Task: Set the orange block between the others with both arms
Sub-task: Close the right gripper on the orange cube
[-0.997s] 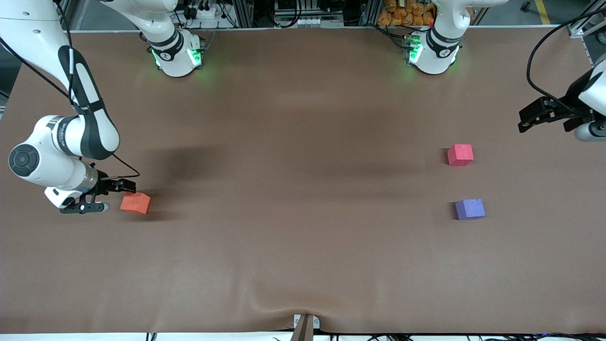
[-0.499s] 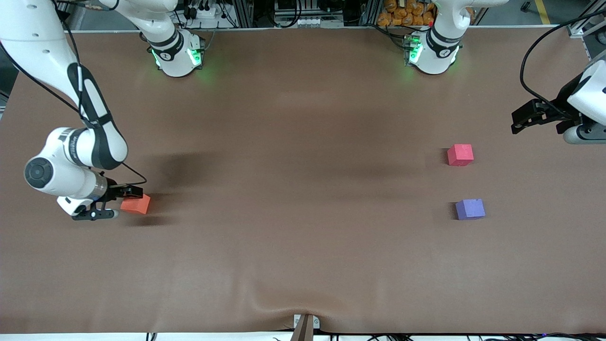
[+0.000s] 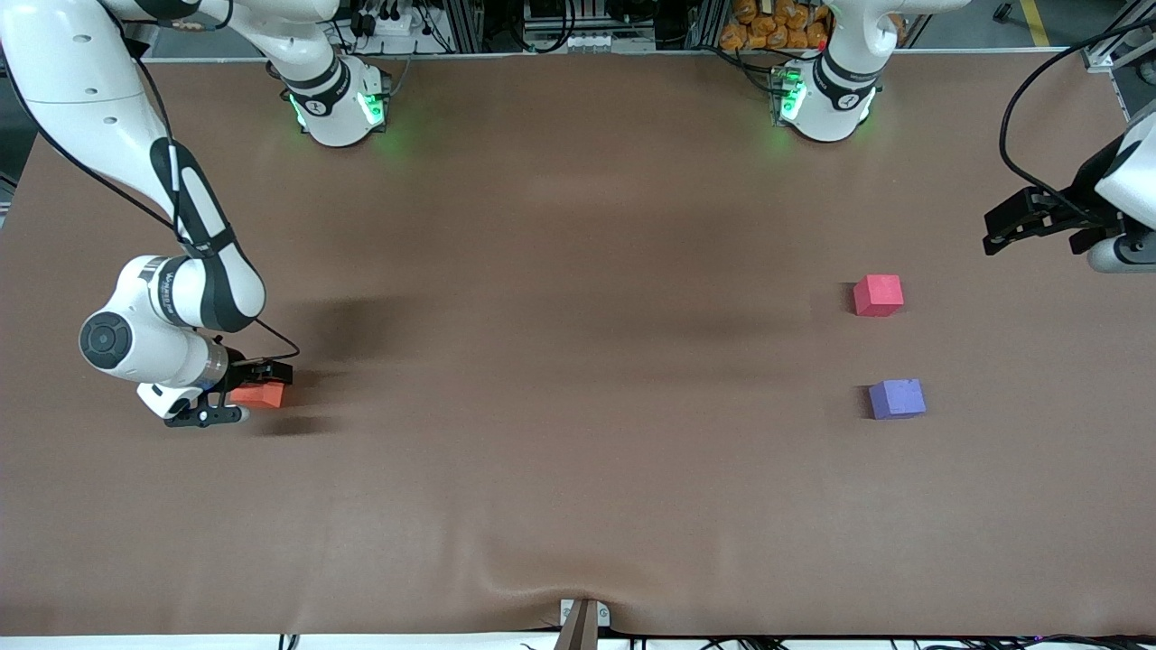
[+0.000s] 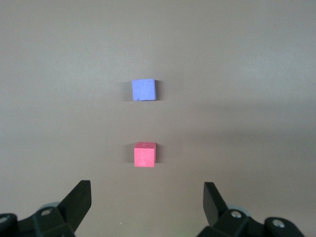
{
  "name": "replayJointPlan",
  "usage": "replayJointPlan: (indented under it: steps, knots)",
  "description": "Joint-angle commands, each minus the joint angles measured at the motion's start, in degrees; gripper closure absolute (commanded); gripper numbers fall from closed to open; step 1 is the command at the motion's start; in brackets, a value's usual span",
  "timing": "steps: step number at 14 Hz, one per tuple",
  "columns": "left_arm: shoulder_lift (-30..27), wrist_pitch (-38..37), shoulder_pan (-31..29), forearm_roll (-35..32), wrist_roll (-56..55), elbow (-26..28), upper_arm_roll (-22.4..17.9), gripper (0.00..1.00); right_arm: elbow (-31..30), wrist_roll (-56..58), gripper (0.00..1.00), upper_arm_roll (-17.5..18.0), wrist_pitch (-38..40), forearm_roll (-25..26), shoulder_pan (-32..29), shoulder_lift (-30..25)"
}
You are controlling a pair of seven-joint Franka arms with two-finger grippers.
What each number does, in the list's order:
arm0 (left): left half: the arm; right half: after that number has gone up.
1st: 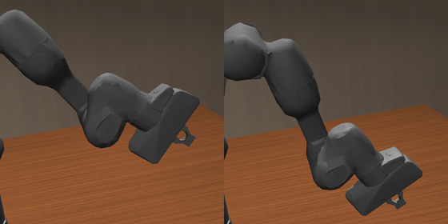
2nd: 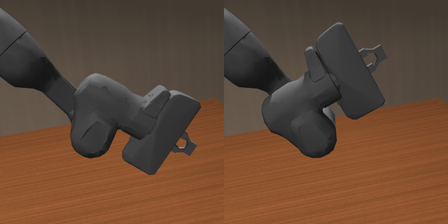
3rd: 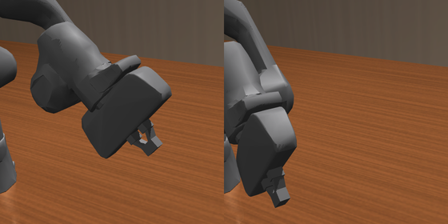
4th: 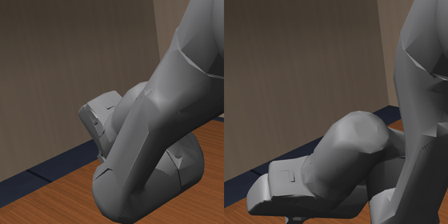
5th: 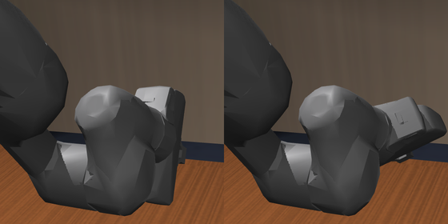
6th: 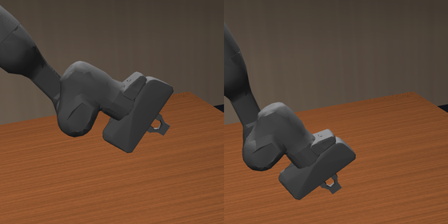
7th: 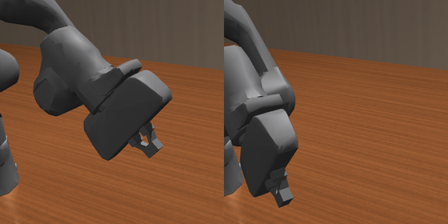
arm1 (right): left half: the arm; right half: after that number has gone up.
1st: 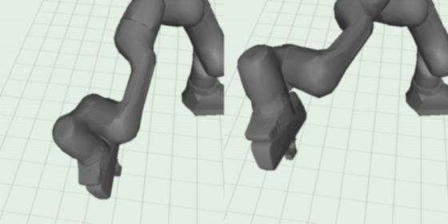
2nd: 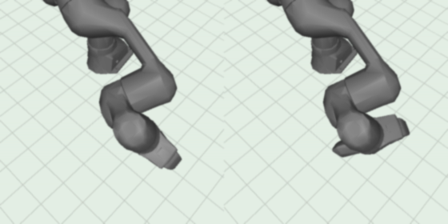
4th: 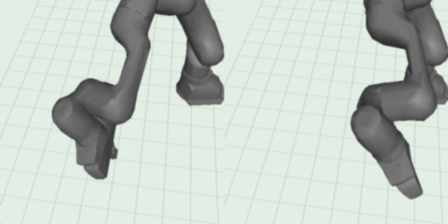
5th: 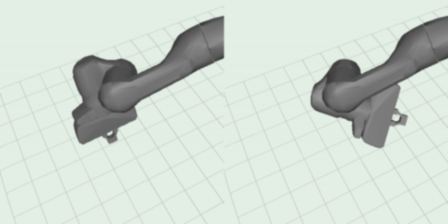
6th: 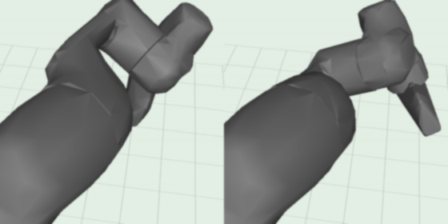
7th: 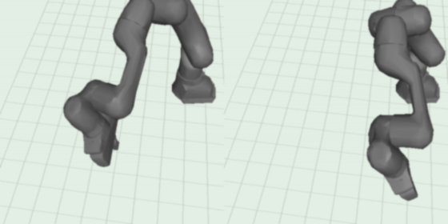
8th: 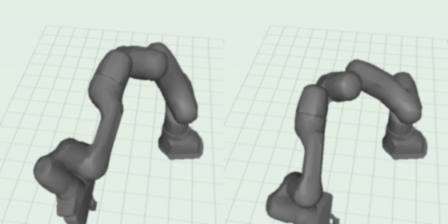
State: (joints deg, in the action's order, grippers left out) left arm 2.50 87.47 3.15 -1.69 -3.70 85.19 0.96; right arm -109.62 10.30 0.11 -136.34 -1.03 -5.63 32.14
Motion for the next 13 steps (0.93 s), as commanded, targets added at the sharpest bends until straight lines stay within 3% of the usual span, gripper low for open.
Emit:
replayJointPlan:
  steps: [1,13]
  knots:
    - [-0.8,-0.7,-0.3,0.1,1.1,-0.5,-0.1,0.0,1.2,0.3,0.0,0.0,-0.2,-0.8,0.0,0.7]
    - [-1.4,-1.4,-2.7,0.8,1.3,-0.4,-0.3,0.0,3.3,1.0,0.0,-0.2,-0.4,0.2,-0.8,1.8]
